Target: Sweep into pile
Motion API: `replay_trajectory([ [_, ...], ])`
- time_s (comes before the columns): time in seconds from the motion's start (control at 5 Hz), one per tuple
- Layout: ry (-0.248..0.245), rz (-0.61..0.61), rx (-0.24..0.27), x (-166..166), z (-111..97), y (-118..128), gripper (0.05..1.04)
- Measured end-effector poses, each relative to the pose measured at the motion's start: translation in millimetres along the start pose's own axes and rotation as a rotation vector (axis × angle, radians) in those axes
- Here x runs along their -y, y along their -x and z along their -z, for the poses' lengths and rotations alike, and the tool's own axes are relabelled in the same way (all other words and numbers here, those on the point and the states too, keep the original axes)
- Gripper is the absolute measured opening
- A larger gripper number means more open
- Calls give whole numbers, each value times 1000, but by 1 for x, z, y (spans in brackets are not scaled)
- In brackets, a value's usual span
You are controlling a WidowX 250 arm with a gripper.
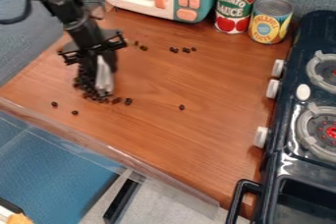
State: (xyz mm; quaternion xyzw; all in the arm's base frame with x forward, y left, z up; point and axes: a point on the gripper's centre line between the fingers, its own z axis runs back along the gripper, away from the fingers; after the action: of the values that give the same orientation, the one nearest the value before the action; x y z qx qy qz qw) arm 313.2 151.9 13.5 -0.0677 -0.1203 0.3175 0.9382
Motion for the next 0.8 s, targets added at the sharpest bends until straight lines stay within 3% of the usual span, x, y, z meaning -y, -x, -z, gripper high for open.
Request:
replay_trajectory([
  [0.4, -45, -51, 21, -39, -8, -4, 377],
  [0.8, -32, -46, 15, -36, -10, 1, 377],
])
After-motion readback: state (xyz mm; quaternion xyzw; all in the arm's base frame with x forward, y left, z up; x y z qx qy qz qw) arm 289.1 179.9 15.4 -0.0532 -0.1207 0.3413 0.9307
